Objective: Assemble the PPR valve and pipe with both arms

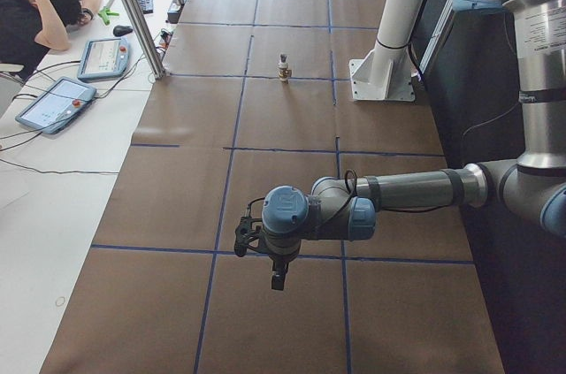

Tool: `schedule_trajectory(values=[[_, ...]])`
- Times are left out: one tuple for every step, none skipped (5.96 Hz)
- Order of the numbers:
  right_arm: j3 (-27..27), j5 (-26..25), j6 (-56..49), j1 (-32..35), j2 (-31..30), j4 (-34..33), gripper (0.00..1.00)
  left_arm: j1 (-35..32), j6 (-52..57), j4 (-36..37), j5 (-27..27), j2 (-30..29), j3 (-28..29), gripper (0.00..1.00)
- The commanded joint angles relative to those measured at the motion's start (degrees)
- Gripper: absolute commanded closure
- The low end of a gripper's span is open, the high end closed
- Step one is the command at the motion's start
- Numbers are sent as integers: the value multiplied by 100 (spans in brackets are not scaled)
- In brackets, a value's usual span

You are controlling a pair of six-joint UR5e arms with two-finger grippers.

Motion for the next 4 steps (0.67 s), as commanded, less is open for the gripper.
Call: schedule_trajectory(values=[[-1,102,0,-33,0,2,0,0,0,-1,0,0,-3,0],[-1,102,0,-41,0,2,0,0,0,-1,0,0,-3,0],[-1,102,0,-50,0,2,0,9,0,-1,9,0,-3,0],[-1,102,0,-68,0,2,0,9,0,-1,9,0,-3,0]])
